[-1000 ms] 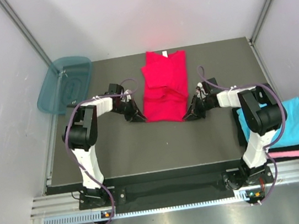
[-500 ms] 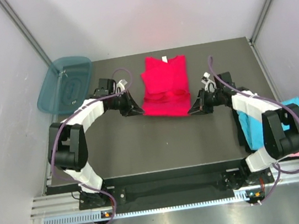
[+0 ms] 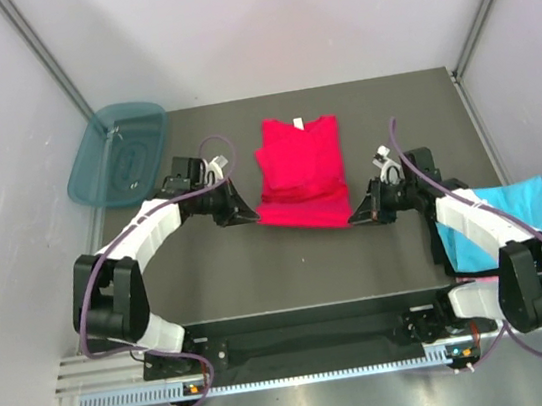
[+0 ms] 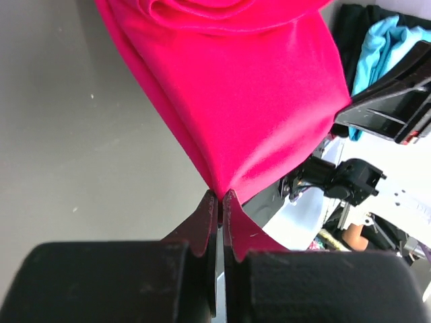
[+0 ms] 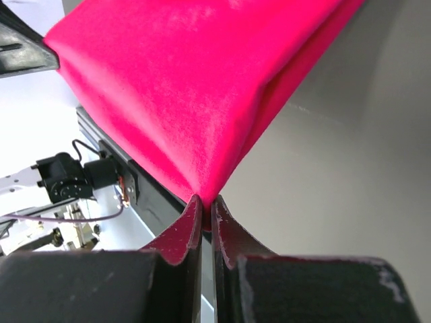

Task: Fold and stack the t-shirts
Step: Fold the tshirt, then neatly place the folded tshirt to the corner

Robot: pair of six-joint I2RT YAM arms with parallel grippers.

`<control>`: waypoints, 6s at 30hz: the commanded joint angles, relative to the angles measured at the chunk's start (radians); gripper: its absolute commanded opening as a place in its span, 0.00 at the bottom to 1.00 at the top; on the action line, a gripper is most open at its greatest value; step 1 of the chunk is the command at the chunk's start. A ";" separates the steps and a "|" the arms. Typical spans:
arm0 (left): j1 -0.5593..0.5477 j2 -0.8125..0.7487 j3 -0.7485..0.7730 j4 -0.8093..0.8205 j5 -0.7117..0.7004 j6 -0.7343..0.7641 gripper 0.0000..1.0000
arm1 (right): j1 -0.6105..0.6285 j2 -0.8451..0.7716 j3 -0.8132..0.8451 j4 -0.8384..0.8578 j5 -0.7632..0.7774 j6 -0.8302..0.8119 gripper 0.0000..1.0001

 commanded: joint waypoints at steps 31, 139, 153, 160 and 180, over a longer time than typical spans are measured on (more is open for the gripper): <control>0.019 0.479 0.751 0.071 -0.100 0.226 0.00 | -0.078 0.422 0.536 0.199 0.027 -0.047 0.00; 0.178 0.523 0.822 0.090 0.182 0.311 0.59 | -0.097 0.575 0.793 -0.527 0.073 -0.788 0.00; 0.186 0.375 0.710 -0.006 0.208 0.352 0.56 | -0.132 0.084 0.544 -0.838 0.242 -0.983 0.00; 0.186 0.355 0.689 -0.003 0.198 0.351 0.56 | -0.247 -0.096 0.556 -0.947 0.279 -1.040 0.00; 0.160 0.388 0.725 0.042 0.205 0.302 0.56 | -0.451 -0.417 0.587 -1.144 0.455 -1.117 0.00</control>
